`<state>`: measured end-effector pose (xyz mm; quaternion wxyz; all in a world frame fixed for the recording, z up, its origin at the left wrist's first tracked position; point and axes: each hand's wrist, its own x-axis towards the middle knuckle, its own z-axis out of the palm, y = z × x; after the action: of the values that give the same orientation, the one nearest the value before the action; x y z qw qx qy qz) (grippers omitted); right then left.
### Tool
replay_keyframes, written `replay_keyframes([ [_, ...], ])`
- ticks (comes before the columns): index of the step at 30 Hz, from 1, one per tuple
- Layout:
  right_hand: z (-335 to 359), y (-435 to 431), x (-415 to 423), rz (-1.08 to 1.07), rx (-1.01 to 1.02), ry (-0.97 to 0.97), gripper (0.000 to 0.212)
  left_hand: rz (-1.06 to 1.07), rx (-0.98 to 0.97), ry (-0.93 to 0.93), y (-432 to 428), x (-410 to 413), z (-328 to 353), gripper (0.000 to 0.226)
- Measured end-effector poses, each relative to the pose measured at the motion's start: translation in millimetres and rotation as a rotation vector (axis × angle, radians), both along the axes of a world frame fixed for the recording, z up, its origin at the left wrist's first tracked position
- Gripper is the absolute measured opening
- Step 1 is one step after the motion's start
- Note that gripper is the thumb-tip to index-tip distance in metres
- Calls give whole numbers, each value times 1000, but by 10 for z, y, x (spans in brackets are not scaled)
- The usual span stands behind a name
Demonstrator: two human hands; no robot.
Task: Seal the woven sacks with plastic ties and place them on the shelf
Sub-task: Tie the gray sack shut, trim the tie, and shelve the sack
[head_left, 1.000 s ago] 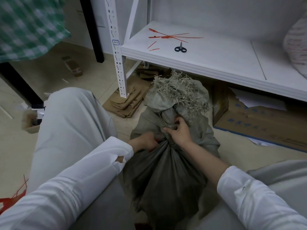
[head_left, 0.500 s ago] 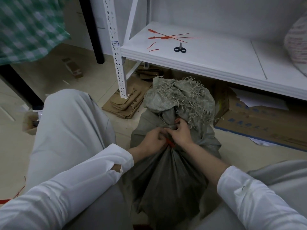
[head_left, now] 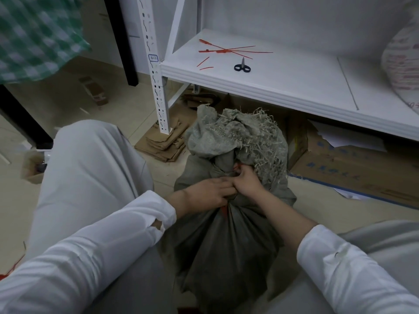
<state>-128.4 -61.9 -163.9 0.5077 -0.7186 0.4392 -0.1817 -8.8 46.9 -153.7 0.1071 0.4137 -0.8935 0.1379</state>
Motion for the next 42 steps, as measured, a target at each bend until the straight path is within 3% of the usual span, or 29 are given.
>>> replay_keyframes([
  [7,179,-118,-82,161,131,-74,39,-21,-31,-70,-39,-73,-40,32],
  [13,198,-84,-68,231,209,-151,27,24,24,-123,-75,-73,-137,28],
  [16,255,-51,-24,139,314,-180,6,85,72,-76,-77,-37,-151,30],
  [19,307,-63,-19,39,364,-237,18,175,220,8,-75,16,-150,35],
  [22,309,-123,-83,64,256,-188,29,259,467,230,-63,129,-125,35],
  [24,254,-149,-135,88,206,-131,31,334,598,374,-36,210,-118,22],
  [28,148,-116,-181,183,172,-71,28,403,699,496,1,225,-69,10],
  [32,160,-63,-114,261,61,5,29,417,744,484,38,170,-53,9],
  [36,114,-23,-9,143,-25,104,29,390,747,436,84,155,-76,14],
  [38,71,-62,47,124,-171,217,23,376,725,396,95,150,-76,14],
  [42,153,-157,111,373,-536,613,22,358,670,363,81,165,-109,12],
])
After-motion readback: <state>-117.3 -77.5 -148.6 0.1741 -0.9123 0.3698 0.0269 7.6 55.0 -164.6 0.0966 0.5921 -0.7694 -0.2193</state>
